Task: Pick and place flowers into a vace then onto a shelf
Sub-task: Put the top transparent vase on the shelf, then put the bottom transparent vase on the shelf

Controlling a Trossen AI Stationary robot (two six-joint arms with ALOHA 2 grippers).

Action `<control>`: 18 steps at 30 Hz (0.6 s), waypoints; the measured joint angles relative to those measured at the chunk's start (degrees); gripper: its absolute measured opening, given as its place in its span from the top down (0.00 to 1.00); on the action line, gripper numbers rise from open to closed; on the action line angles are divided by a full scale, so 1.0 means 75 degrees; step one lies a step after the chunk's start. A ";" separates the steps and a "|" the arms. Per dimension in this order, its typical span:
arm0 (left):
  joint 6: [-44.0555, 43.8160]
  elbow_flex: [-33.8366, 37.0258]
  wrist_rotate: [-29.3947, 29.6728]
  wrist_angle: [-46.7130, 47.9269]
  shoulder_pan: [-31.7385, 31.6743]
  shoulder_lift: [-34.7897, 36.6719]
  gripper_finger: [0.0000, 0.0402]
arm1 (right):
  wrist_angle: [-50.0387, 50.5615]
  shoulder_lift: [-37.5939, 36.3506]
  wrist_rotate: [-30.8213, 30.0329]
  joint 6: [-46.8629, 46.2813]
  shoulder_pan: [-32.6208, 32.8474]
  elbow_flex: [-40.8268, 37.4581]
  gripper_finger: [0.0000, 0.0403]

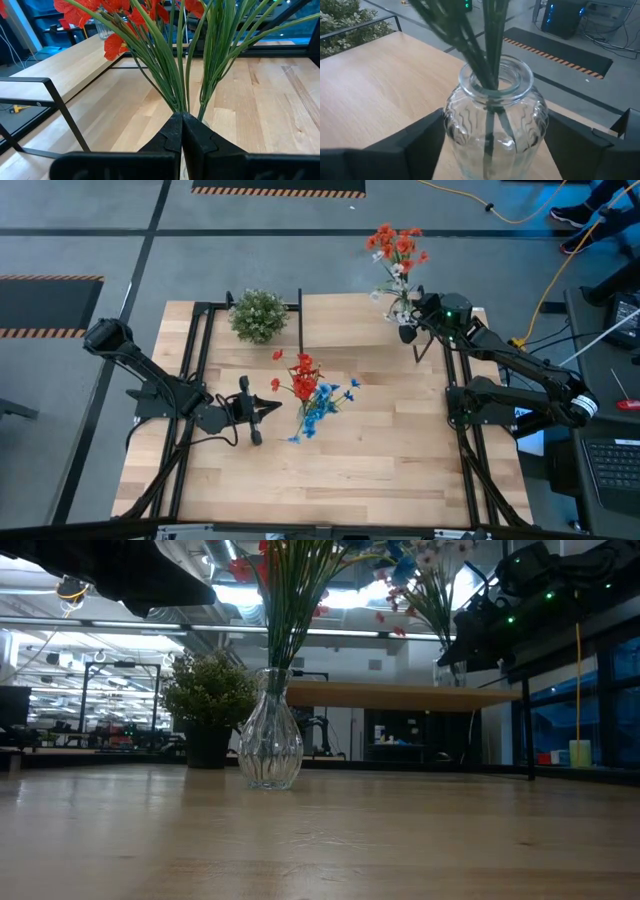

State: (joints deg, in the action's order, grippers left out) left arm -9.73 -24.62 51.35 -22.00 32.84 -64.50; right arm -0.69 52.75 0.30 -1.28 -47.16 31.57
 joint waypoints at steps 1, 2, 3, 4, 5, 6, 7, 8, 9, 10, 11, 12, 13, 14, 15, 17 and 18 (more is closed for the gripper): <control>0.0001 0.0000 0.0000 0.0000 -0.0001 -0.0001 1.00 | 0.0003 0.0000 -0.0003 -0.0003 0.0000 0.0000 0.20; -0.0001 0.0000 -0.0001 0.0000 0.0000 -0.0001 1.00 | 0.0007 0.0000 -0.0003 0.0003 0.0000 0.0000 0.16; 0.0001 0.0000 -0.0001 -0.0001 -0.0001 -0.0001 1.00 | 0.0012 0.0000 -0.0003 0.0001 0.0000 0.0000 0.13; 0.0001 0.0000 -0.0003 0.0000 0.0000 -0.0001 1.00 | 0.0010 0.0000 -0.0003 -0.0010 0.0000 0.0000 0.11; 0.0001 0.0000 -0.0002 0.0000 0.0000 -0.0001 1.00 | 0.0009 0.0000 -0.0003 -0.0024 0.0000 0.0000 0.09; -0.0001 0.0000 -0.0001 0.0000 -0.0001 0.0000 1.00 | 0.0009 0.0001 -0.0003 -0.0023 0.0000 0.0000 0.07; 0.0000 0.0000 -0.0001 -0.0001 -0.0001 -0.0001 1.00 | 0.0011 0.0000 -0.0003 -0.0020 0.0000 0.0000 0.06; -0.0001 0.0000 -0.0003 0.0000 0.0000 0.0001 1.00 | 0.0009 0.0000 -0.0003 -0.0020 0.0000 0.0000 0.05; 0.0001 0.0000 -0.0003 -0.0003 0.0000 -0.0001 1.00 | 0.0009 0.0000 -0.0003 -0.0020 0.0000 0.0000 0.05; 0.0000 0.0000 -0.0001 0.0000 -0.0001 -0.0001 1.00 | 0.0009 0.0000 -0.0003 -0.0020 0.0000 0.0000 0.04; 0.0001 0.0000 0.0000 0.0000 0.0000 -0.0001 1.00 | 0.0009 0.0000 -0.0006 -0.0020 0.0000 0.0000 0.04; 0.0001 0.0000 -0.0003 0.0000 0.0000 0.0001 1.00 | 0.0006 -0.0001 -0.0004 -0.0023 0.0000 0.0000 0.04; 0.0000 0.0000 -0.0003 -0.0001 -0.0002 0.0000 1.00 | 0.0008 -0.0008 -0.0003 -0.0036 0.0000 0.0000 0.04; 0.0001 0.0000 -0.0003 0.0000 -0.0001 0.0001 1.00 | 0.0009 -0.0023 -0.0003 -0.0086 0.0000 0.0000 0.04; 0.0001 0.0000 -0.0002 0.0000 -0.0003 -0.0001 1.00 | 0.0009 -0.0051 -0.0003 -0.0158 0.0000 0.0000 0.04; 0.0001 0.0000 -0.0003 0.0000 0.0000 0.0000 1.00 | 0.0006 -0.0164 -0.0005 -0.0166 0.0000 0.0000 0.04; 0.0001 0.0000 -0.0003 0.0000 -0.0001 -0.0001 1.00 | 0.0007 -0.0242 -0.0006 -0.0163 0.0002 0.0000 0.04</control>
State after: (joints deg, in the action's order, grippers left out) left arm -9.72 -24.62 51.33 -22.00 32.83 -64.50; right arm -0.64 50.94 0.25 -2.50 -47.14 31.57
